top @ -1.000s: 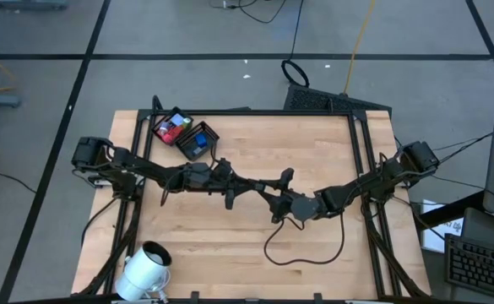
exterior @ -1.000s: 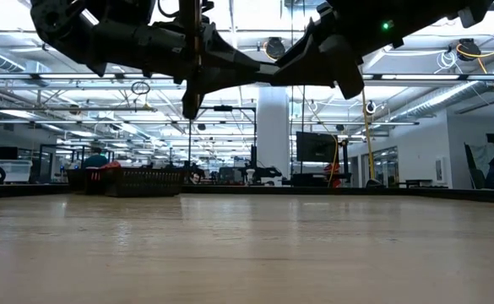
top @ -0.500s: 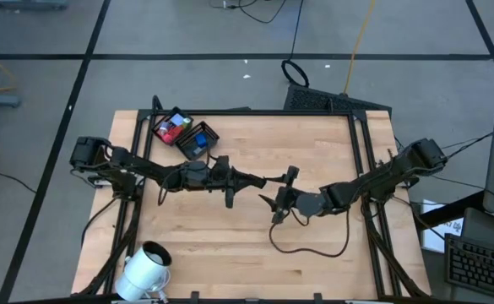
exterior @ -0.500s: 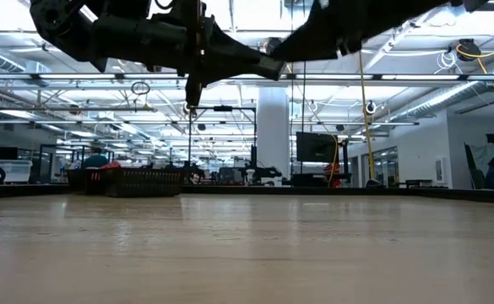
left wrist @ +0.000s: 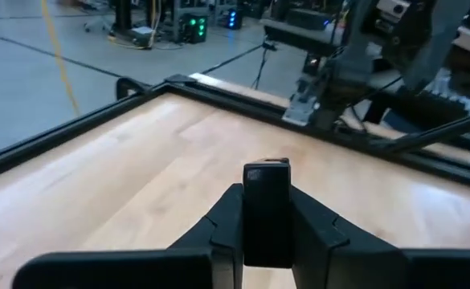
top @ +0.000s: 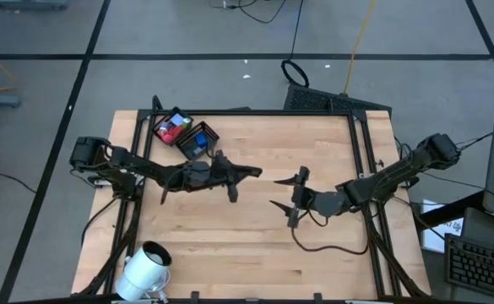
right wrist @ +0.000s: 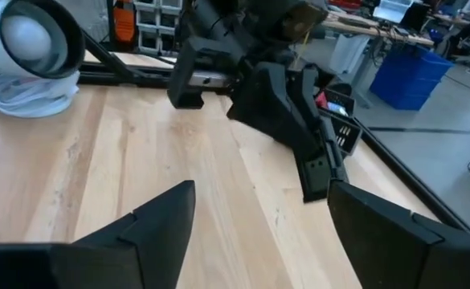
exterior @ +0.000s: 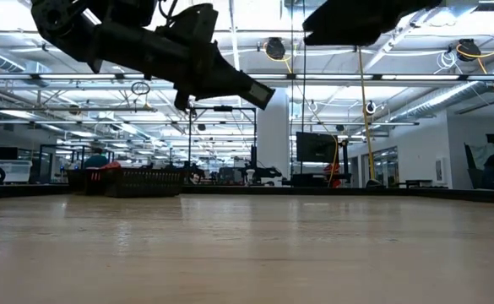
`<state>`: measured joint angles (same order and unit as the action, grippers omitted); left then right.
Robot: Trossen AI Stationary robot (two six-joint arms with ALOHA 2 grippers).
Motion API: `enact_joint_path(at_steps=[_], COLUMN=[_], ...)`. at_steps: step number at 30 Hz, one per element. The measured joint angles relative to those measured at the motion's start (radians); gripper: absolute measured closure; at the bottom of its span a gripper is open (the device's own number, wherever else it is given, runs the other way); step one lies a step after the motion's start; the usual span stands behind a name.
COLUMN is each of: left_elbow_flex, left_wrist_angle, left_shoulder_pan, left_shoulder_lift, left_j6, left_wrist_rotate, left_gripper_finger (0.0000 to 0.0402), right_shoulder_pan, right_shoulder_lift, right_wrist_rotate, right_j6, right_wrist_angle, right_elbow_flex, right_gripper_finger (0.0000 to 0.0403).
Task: Pick & Place Office items
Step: Put the black timer into the bottom black bin
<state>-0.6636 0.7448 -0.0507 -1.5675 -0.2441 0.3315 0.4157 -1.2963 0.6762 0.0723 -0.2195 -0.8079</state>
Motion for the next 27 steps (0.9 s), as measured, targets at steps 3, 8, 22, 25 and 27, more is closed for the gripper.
enact_joint_path(at_steps=[3,8,22,25,27], left_elbow_flex=[0.0,0.001,0.37,0.422,0.439], left_wrist_angle=[-0.061,-0.264,-0.324,-0.29,-0.286], left_shoulder_pan=[0.018,0.042,0.143,0.202,0.234], left_shoulder_lift=[0.032,0.182,0.524,0.523,0.522], left_j6=[-0.001,0.01,-0.103,-0.147,-0.175], left_wrist_rotate=[0.002,-0.006,0.482,0.472,0.472], left_gripper_finger=[0.0335,0.0344,0.0343,0.0343,0.0337], right_shoulder_pan=[-0.002,-0.001,-0.002,-0.002,-0.003], right_shoulder_lift=[0.005,0.005,0.005,0.005,0.005], right_wrist_rotate=[0.001,0.001,0.002,0.002,0.003], right_j6=[0.024,0.049,0.099,0.098,0.096], right_wrist_angle=[0.004,0.0,0.0,-0.007,-0.016], right_elbow_flex=[0.018,0.034,0.041,0.041,0.041], right_gripper_finger=[0.0132,0.0132,0.0133,0.0133,0.0133])
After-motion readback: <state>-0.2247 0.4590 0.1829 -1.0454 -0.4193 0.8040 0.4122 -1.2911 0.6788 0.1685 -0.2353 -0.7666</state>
